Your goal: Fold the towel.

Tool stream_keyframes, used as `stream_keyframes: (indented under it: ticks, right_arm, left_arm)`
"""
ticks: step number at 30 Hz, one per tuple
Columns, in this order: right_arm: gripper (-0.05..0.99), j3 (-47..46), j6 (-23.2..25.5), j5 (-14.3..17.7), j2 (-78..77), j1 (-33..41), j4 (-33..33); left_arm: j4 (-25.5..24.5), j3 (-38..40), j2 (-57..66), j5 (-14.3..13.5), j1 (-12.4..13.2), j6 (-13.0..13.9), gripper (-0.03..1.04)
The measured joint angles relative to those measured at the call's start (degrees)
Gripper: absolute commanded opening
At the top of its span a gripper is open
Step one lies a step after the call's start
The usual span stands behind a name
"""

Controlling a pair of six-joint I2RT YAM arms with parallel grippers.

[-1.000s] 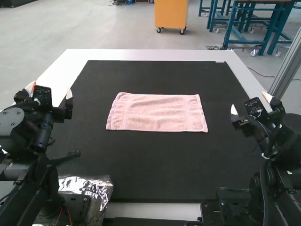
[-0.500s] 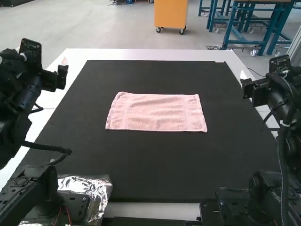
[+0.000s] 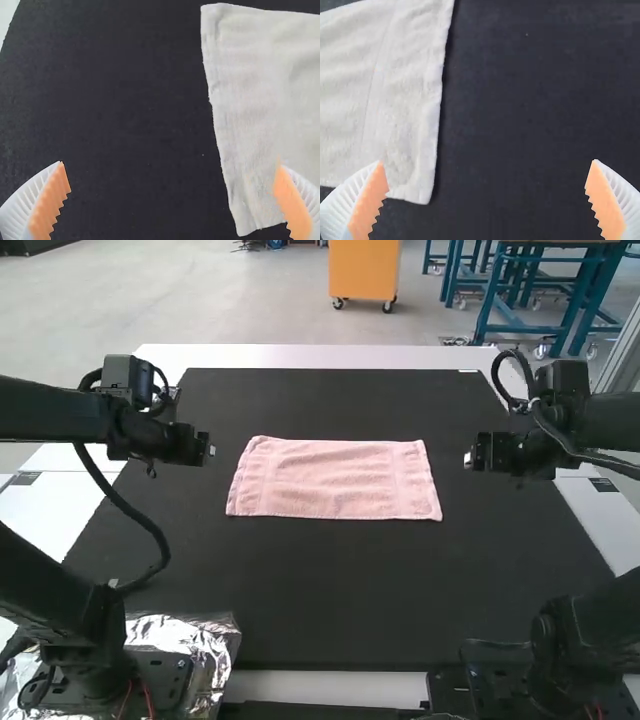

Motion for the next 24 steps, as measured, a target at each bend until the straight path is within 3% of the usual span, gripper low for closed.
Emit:
stream_keyframes:
  ticks: [9,15,24]
  right_arm:
    - [0.91,4.28,1.18,-2.32,12.41,1.31,5.77]
    - [0.91,9.05,0.55,-2.38,16.09,5.42,9.92]
    - [0.91,15.26,0.04,-2.01,27.87,7.34,12.11]
  left_arm:
    - [5.4,8.85,13.73,3.13,-3.98,-2.34,0.96]
    - [10.25,11.26,20.13,2.69,-4.37,-3.02,0.96]
    - [12.98,15.34,28.61,2.36,-4.37,-2.95,0.96]
